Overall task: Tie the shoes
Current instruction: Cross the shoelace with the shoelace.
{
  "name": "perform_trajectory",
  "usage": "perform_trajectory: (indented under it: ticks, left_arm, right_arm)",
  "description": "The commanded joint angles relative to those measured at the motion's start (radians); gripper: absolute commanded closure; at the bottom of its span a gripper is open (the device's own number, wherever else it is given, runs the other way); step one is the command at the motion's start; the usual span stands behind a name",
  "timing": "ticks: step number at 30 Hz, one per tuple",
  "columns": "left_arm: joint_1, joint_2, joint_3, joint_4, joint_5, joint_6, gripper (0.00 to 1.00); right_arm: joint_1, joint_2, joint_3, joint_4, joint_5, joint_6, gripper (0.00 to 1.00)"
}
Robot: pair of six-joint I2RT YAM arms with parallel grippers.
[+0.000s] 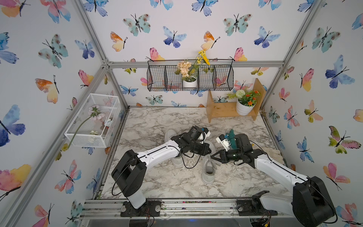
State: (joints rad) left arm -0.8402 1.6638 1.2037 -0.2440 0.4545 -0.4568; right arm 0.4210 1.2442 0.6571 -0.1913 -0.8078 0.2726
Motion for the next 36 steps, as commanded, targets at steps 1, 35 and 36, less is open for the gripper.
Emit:
perform_trajectory:
  ticks: [1,35,36]
  left_arm:
    - [-0.011,-0.042,-0.006,0.002,-0.017,-0.002,1.0]
    - [-0.048,-0.041,-0.035,0.055,0.019,-0.047,0.87]
    - [-0.048,-0.043,-0.033,0.051,0.019,-0.044,0.84]
  right_arm:
    - [0.009,0.01,-0.008,0.037,0.025,0.021,0.98]
    - [0.01,0.061,0.003,0.065,0.09,0.081,0.98]
    - [0.01,0.062,0.003,0.063,0.089,0.08,0.98]
